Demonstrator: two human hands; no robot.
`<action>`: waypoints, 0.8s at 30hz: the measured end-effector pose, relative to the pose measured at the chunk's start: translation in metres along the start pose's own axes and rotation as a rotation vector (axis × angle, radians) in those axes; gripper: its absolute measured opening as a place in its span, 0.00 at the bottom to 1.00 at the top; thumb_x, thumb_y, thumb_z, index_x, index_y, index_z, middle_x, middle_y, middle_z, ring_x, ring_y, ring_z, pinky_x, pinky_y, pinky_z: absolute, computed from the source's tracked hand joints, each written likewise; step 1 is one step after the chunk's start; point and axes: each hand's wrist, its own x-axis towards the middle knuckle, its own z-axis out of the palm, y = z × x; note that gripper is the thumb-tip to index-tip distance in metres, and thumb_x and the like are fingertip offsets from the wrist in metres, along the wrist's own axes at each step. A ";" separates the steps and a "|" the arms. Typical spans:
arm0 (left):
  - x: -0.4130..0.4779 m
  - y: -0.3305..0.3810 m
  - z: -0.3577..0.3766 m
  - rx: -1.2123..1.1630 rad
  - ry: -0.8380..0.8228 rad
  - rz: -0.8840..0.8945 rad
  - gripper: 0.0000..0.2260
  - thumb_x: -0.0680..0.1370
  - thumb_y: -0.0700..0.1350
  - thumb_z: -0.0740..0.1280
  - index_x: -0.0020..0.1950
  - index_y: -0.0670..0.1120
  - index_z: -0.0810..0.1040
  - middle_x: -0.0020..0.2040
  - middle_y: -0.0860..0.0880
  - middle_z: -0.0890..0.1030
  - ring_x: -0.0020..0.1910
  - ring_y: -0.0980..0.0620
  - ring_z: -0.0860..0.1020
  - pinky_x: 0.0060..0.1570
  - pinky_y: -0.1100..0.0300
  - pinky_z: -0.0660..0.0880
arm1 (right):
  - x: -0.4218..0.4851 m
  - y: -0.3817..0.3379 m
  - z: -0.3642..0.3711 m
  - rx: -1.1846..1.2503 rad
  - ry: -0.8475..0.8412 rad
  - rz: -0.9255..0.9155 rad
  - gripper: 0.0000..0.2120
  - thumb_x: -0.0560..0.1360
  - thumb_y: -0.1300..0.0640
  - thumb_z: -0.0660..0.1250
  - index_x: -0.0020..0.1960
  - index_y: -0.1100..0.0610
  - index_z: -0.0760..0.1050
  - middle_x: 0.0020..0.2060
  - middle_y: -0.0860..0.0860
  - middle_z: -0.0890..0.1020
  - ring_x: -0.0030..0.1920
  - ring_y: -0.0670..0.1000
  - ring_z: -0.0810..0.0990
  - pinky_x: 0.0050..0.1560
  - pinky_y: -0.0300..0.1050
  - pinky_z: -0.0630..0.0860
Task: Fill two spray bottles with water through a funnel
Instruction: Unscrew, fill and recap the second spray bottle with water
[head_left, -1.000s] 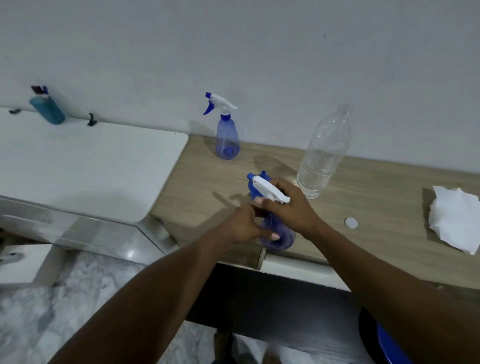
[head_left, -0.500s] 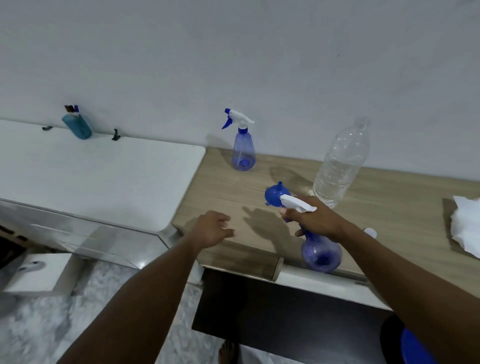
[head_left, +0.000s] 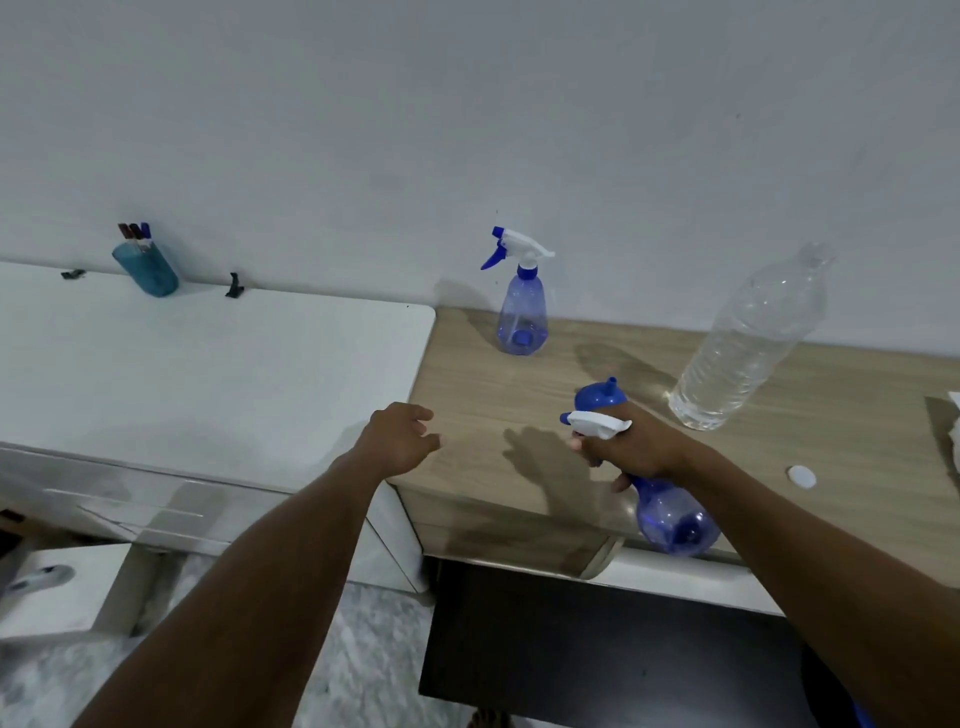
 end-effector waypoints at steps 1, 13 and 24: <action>0.003 -0.002 -0.001 0.010 -0.007 0.005 0.24 0.74 0.54 0.75 0.67 0.48 0.77 0.60 0.47 0.81 0.60 0.50 0.79 0.65 0.57 0.71 | 0.002 -0.002 0.002 -0.012 0.004 0.004 0.09 0.77 0.51 0.71 0.44 0.56 0.80 0.37 0.57 0.81 0.38 0.51 0.79 0.32 0.47 0.80; 0.023 -0.006 -0.007 -0.002 -0.045 0.039 0.22 0.74 0.54 0.74 0.67 0.50 0.78 0.55 0.50 0.83 0.57 0.51 0.79 0.61 0.59 0.72 | 0.027 -0.026 0.015 -0.093 0.091 0.080 0.11 0.76 0.53 0.72 0.47 0.62 0.80 0.33 0.59 0.81 0.31 0.51 0.78 0.26 0.43 0.75; 0.045 0.012 -0.007 -0.019 -0.052 0.080 0.22 0.74 0.54 0.74 0.66 0.50 0.78 0.52 0.51 0.83 0.55 0.52 0.79 0.59 0.60 0.71 | 0.030 -0.040 -0.014 0.106 0.271 -0.090 0.05 0.76 0.61 0.67 0.47 0.62 0.73 0.39 0.58 0.85 0.37 0.54 0.80 0.32 0.41 0.76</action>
